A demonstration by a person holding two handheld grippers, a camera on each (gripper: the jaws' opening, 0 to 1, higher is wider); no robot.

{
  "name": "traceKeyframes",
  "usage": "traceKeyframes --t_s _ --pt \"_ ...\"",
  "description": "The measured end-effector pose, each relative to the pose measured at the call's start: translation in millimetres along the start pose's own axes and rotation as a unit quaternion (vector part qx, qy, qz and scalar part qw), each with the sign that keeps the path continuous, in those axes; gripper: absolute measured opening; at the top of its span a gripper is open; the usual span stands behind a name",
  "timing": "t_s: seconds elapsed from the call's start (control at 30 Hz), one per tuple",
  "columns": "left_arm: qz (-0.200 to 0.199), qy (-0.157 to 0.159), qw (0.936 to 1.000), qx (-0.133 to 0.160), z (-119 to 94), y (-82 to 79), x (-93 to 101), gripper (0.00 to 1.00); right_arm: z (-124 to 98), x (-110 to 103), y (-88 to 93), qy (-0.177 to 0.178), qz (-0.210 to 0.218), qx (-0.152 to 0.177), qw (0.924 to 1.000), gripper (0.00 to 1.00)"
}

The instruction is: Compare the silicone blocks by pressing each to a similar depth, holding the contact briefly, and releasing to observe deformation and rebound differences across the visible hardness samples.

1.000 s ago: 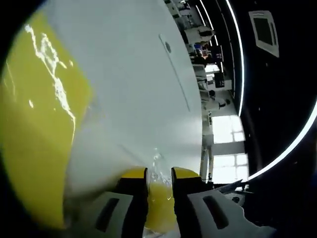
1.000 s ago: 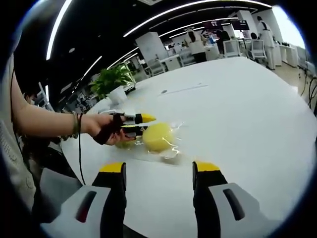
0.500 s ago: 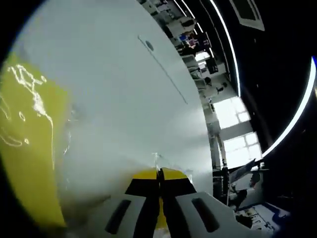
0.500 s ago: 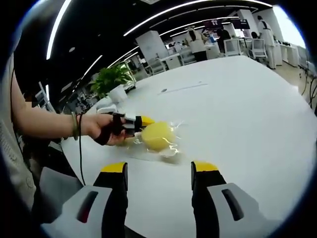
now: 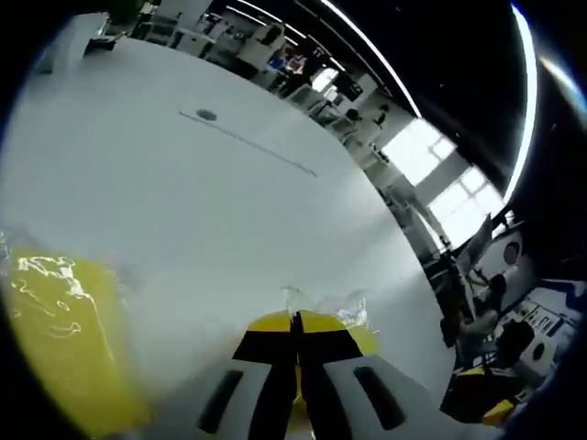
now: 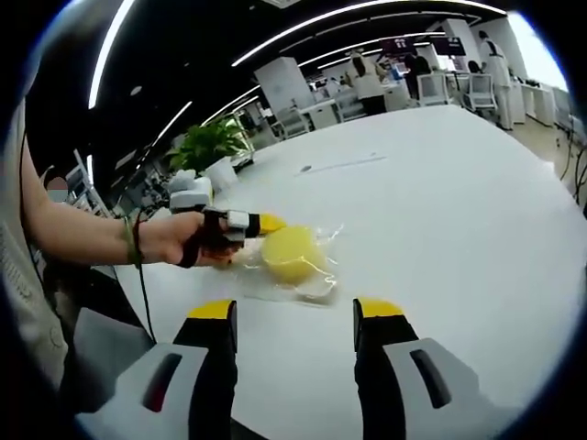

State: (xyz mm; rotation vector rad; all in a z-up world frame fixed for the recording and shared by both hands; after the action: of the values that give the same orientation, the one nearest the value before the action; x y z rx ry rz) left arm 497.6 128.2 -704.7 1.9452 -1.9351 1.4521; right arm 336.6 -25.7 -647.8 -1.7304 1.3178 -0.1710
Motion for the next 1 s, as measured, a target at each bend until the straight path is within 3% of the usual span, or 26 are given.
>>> traceKeyframes --t_s 0.17,0.27,0.37,0.5,0.77,0.87,1.0 --pt "0.066 0.008 0.9978 -0.007 -3.0 -6.3 9.9 0.00 0.7 -1.7 -0.9 -0.002 -0.001 0.001 1.0000 0.46" --pt "0.130 0.004 0.9914 -0.013 -5.9 -10.3 16.0 0.00 0.7 -4.0 -2.8 -0.004 -0.004 0.002 1.0000 0.47" --pt "0.166 0.001 0.9859 -0.022 -9.1 -11.5 21.1 0.00 1.0 -5.3 -5.3 -0.005 -0.009 0.004 0.9999 0.47" --pt "0.186 0.002 0.9824 -0.017 -15.6 -16.1 26.8 0.00 1.8 -7.8 -9.2 -0.007 -0.015 0.006 0.9998 0.48" --pt "0.275 0.013 0.9615 -0.005 -32.3 -26.8 48.9 0.00 2.1 -16.5 -13.3 -0.013 -0.034 0.007 0.9993 0.50" --pt "0.287 0.026 0.9575 -0.005 -37.6 -29.5 61.3 0.00 0.4 -20.7 -15.0 -0.015 -0.038 0.009 0.9991 0.50" --pt "0.345 0.032 0.9379 -0.004 -43.7 -30.9 76.4 0.00 -2.2 -24.5 -16.1 -0.016 -0.044 0.010 0.9988 0.50"
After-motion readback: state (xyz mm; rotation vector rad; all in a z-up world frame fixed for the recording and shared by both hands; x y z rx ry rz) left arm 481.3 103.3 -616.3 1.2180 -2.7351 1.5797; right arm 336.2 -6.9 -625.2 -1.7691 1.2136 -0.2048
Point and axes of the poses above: the point that each gripper's makers call its tool centre point, and the gripper's own axes: z roughly forward along the fingers, x roughly to its right, y roughly out of its underside, the point moved 2 cm from there along -z, roughly backward along the fingers, and after that the axes turned 6 degrees about -x, right-handed, at the moved point
